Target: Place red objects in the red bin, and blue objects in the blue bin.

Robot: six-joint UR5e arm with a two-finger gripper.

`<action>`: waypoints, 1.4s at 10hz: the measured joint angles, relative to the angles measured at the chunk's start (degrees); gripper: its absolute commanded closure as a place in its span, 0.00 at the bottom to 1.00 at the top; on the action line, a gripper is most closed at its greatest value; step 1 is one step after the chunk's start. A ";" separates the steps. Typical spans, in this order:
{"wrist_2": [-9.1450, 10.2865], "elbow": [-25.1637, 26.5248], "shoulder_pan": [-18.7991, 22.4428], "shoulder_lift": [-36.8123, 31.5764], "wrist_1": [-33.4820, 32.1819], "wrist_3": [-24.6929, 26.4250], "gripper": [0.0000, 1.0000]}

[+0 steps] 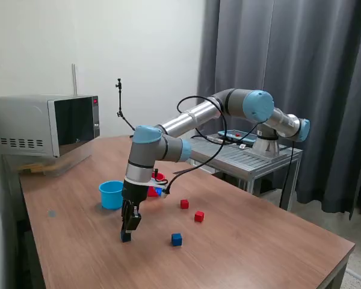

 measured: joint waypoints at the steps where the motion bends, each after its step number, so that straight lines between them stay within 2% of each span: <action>1: 0.00 0.01 0.00 0.00 0.00 0.00 1.00; 4: -0.05 -0.20 0.00 -0.26 0.01 0.00 1.00; 7: -0.36 0.95 -0.02 -4.06 0.01 0.00 1.00; 9: -1.09 3.30 -0.21 -7.09 -0.04 0.02 1.00; 11: -2.80 6.81 -0.93 -10.26 -0.31 0.09 1.00; 14: -3.90 12.31 -3.52 -14.14 -0.49 0.26 1.00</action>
